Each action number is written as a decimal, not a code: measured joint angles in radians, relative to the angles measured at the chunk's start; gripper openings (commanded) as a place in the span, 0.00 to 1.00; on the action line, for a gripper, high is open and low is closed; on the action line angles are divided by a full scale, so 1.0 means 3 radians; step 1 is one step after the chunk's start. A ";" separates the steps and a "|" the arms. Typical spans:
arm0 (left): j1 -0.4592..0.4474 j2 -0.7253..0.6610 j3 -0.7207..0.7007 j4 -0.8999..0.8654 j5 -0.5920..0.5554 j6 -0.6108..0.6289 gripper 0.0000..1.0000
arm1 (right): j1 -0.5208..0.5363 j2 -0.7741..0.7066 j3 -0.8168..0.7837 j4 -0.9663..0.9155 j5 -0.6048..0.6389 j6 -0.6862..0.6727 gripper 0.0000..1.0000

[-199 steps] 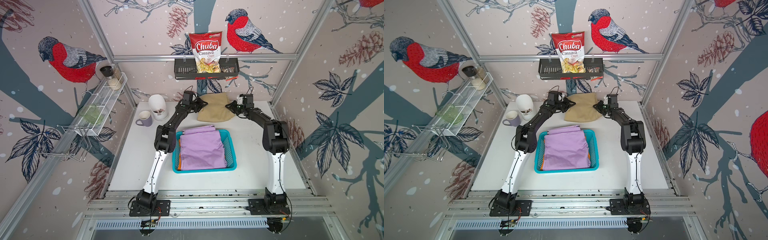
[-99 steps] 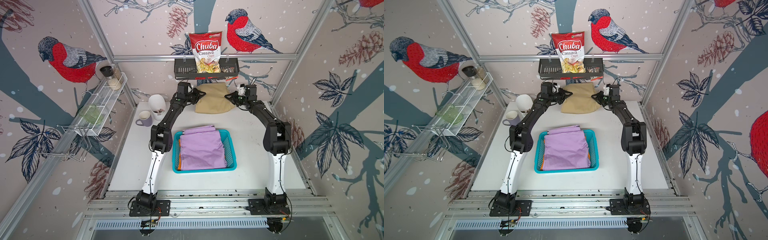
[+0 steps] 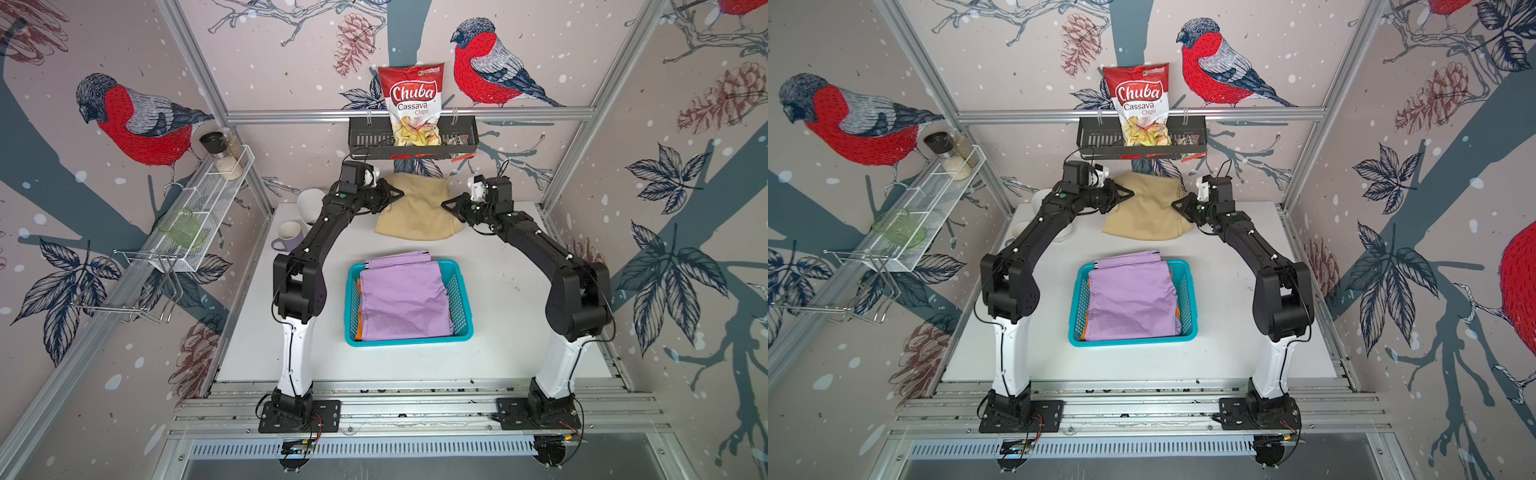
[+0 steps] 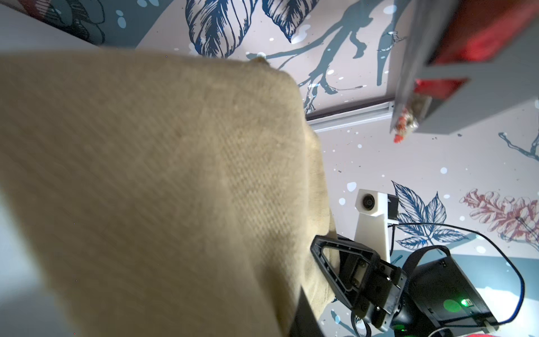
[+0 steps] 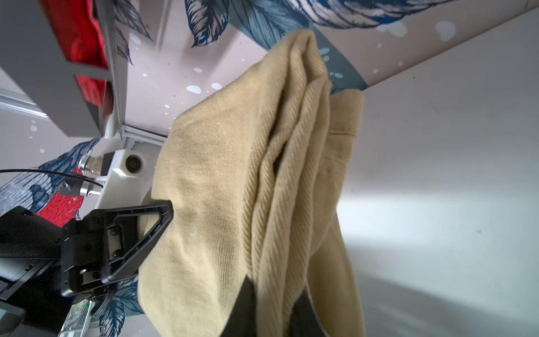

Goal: Put the folded long pants in the basket
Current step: Place the long pant in the basket.

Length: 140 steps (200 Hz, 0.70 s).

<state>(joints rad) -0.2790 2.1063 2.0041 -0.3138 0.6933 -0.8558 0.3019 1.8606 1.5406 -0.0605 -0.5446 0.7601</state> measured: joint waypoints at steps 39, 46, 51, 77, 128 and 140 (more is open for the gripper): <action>-0.0008 -0.0768 -0.1176 0.0253 -0.0090 0.0128 0.00 | 0.0256 -0.0551 -0.0464 -0.0008 0.0223 -0.0142 0.00; -0.0011 -0.0888 -0.1350 0.0290 -0.0114 0.0139 0.00 | 0.0305 -0.0641 -0.0518 -0.0014 0.0259 -0.0183 0.00; -0.0014 -0.0969 -0.1470 0.0332 -0.0132 0.0145 0.00 | 0.0338 -0.0694 -0.0553 -0.0017 0.0289 -0.0200 0.00; -0.0041 -0.1350 -0.1968 0.0476 -0.0206 0.0173 0.00 | 0.0495 -0.0945 -0.0758 -0.0025 0.0425 -0.0314 0.00; -0.0084 -0.1928 -0.2719 0.0580 -0.0326 0.0271 0.00 | 0.0837 -0.1371 -0.1326 0.0011 0.0712 -0.0373 0.00; -0.0095 -0.2045 -0.2900 0.0584 -0.0338 0.0267 0.00 | 0.0882 -0.1461 -0.1498 0.0020 0.0749 -0.0352 0.00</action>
<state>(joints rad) -0.3077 1.4929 1.1339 -0.1387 0.5919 -0.7757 0.5667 1.4223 1.0912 -0.0544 -0.3199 0.6544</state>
